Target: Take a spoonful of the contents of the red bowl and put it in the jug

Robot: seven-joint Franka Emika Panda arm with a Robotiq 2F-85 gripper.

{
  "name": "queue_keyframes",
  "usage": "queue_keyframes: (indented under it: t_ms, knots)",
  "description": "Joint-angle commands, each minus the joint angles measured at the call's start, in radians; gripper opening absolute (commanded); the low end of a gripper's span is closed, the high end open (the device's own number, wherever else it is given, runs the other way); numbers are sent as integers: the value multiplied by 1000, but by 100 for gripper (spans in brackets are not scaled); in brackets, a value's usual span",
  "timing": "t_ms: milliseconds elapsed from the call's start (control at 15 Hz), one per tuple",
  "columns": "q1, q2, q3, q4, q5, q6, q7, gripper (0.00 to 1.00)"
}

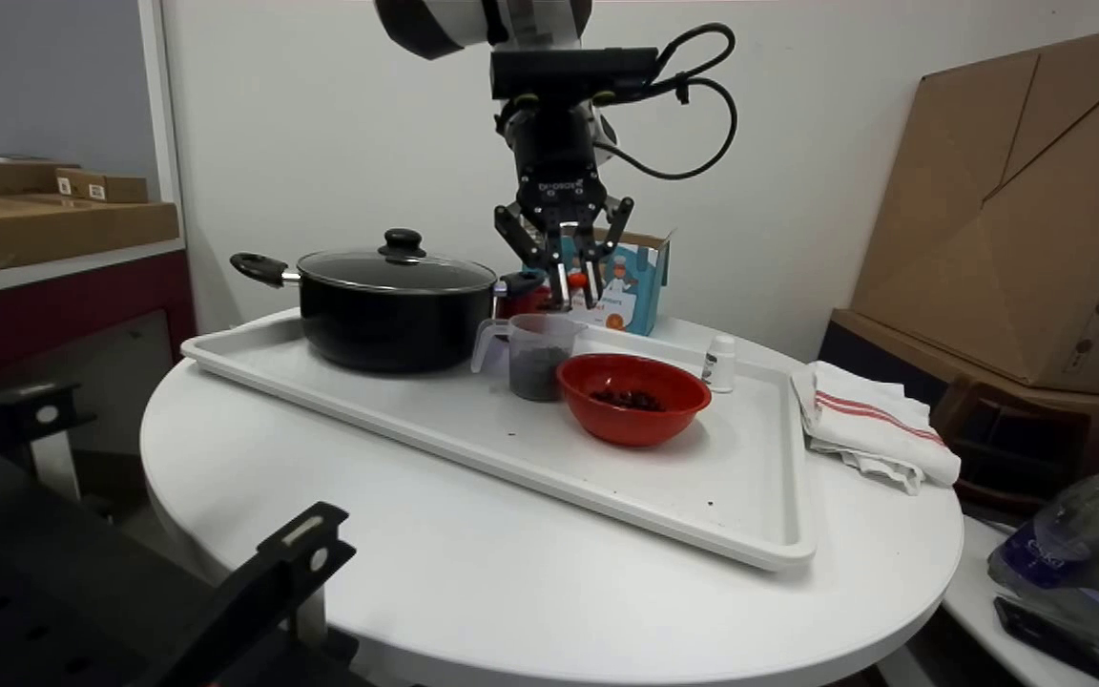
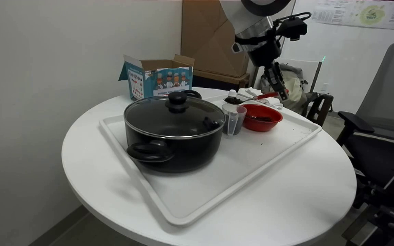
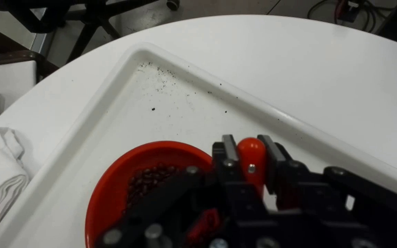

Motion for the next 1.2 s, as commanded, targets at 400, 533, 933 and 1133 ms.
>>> queue_keyframes:
  t_ms: [400, 533, 933, 1133]
  knots:
    - [7, 22, 6, 28, -79, -115, -14, 8]
    - [7, 30, 9, 36, -88, -130, -15, 8]
    - [9, 65, 17, 84, -112, -175, -25, 8]
    - [12, 95, 20, 122, -120, -199, -29, 8]
